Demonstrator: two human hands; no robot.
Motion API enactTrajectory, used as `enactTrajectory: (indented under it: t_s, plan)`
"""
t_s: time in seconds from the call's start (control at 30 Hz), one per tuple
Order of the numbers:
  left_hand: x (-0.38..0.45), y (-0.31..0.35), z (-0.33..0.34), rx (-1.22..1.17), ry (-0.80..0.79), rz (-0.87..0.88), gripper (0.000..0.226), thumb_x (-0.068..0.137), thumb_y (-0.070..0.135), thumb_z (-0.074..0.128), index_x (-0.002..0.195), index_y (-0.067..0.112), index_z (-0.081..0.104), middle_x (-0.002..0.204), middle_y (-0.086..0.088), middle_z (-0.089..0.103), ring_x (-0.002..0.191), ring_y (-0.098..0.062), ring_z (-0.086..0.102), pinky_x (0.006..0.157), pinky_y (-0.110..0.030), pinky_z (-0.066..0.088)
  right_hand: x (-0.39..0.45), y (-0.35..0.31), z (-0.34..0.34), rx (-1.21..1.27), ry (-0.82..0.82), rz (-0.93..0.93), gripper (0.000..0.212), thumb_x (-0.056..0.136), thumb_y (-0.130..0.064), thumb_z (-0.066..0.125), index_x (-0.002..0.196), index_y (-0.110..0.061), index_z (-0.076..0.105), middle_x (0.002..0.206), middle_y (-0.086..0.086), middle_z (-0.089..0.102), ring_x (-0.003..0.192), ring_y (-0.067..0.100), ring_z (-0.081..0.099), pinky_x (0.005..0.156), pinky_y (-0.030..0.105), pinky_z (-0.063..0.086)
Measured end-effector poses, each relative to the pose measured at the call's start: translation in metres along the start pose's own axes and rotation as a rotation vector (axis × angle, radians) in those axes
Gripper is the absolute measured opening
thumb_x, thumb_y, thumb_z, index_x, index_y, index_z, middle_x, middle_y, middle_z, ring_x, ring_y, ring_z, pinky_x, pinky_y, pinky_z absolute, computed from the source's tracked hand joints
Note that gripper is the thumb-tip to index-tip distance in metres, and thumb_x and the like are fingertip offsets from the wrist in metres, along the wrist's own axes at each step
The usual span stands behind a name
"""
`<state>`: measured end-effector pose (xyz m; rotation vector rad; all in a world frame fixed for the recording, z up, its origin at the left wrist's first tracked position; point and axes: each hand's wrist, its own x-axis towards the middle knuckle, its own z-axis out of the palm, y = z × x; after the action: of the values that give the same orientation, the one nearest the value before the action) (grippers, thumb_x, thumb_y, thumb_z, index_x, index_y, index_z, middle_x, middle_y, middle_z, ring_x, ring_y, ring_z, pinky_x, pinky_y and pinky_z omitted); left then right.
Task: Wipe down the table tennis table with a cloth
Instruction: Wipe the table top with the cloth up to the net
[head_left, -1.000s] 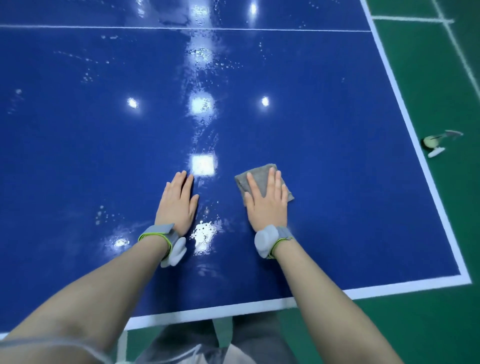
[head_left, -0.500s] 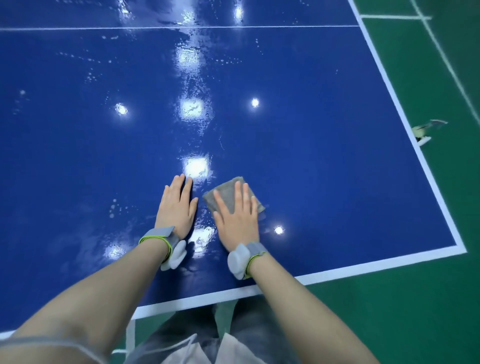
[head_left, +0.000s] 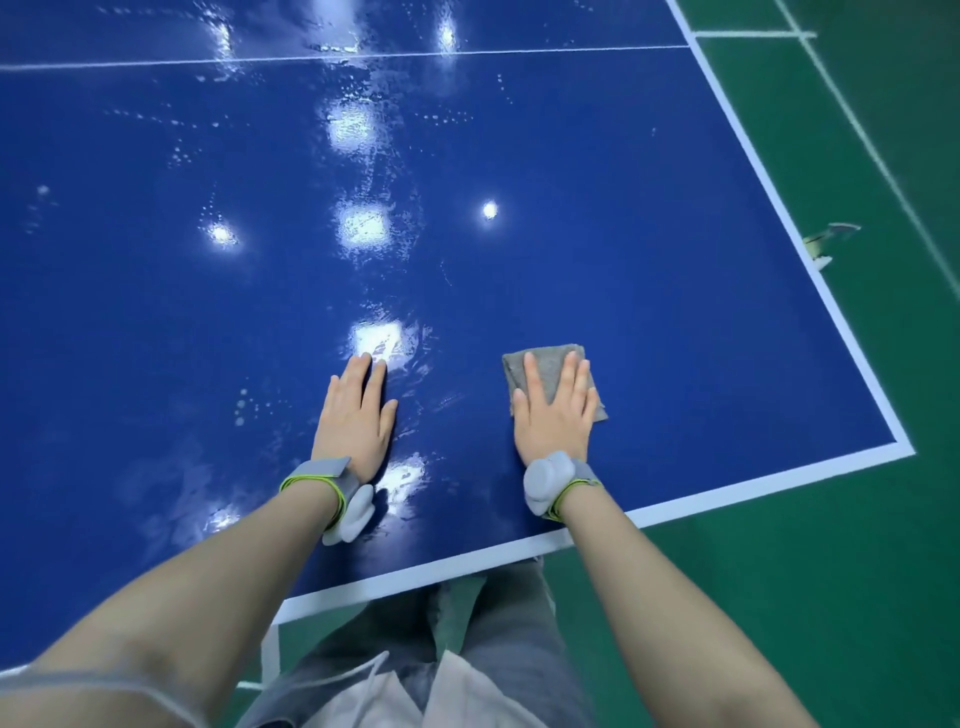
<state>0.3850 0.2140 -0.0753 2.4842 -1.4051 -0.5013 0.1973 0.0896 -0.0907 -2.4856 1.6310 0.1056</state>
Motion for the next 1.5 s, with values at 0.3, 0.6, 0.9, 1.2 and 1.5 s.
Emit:
enactTrajectory:
  t_s: [0.3,0.6,0.9,1.2,1.5]
  plan:
    - [-0.006,-0.004,0.003,-0.006,0.021,0.025,0.051,0.100,0.021,0.034,0.145,0.004,0.020,0.154,-0.012,0.015,0.144,-0.025,0.006,0.116,-0.036,0.000,-0.058,-0.077,0.021,-0.035,0.032,-0.274,0.052,0.091,-0.044,0.026,0.138,-0.035,0.046,0.145,0.019,0.041,0.136,0.035,0.035,0.109,0.049,0.028]
    - [-0.024,-0.004,0.003,-0.006,0.012,0.004,0.050,0.100,0.021,0.033,0.146,0.005,0.020,0.155,-0.011,0.014,0.144,-0.024,0.005,0.116,-0.035,-0.002,-0.032,-0.003,0.002,0.020,0.021,-0.010,0.047,0.088,-0.042,0.040,0.131,-0.027,0.054,0.152,0.021,0.028,0.139,0.038,0.028,0.098,0.047,0.036]
    - [-0.052,0.003,0.008,-0.002,-0.001,-0.076,0.051,0.100,0.023,0.030,0.147,0.007,0.017,0.156,-0.010,0.009,0.145,-0.023,0.001,0.116,-0.035,-0.004,-0.074,-0.032,0.013,-0.036,0.022,-0.213,0.057,0.086,-0.044,0.030,0.137,-0.029,0.049,0.144,0.025,0.040,0.133,0.043,0.038,0.103,0.056,0.038]
    - [-0.083,0.009,0.015,0.011,-0.010,-0.105,0.051,0.100,0.023,0.030,0.147,0.007,0.018,0.156,-0.011,0.010,0.144,-0.024,0.002,0.117,-0.036,-0.002,-0.109,-0.032,0.026,0.000,0.019,-0.307,0.052,0.091,-0.045,0.027,0.137,-0.031,0.049,0.145,0.021,0.041,0.134,0.036,0.039,0.104,0.052,0.037]
    - [-0.104,0.006,0.017,0.012,-0.043,-0.106,0.052,0.101,0.026,0.028,0.148,0.009,0.015,0.156,-0.008,0.006,0.145,-0.022,0.000,0.117,-0.035,-0.003,-0.106,0.020,0.012,0.007,-0.081,-0.031,0.063,0.083,-0.050,-0.012,0.144,-0.035,-0.007,0.157,0.018,-0.006,0.145,0.035,-0.006,0.116,0.046,-0.004]
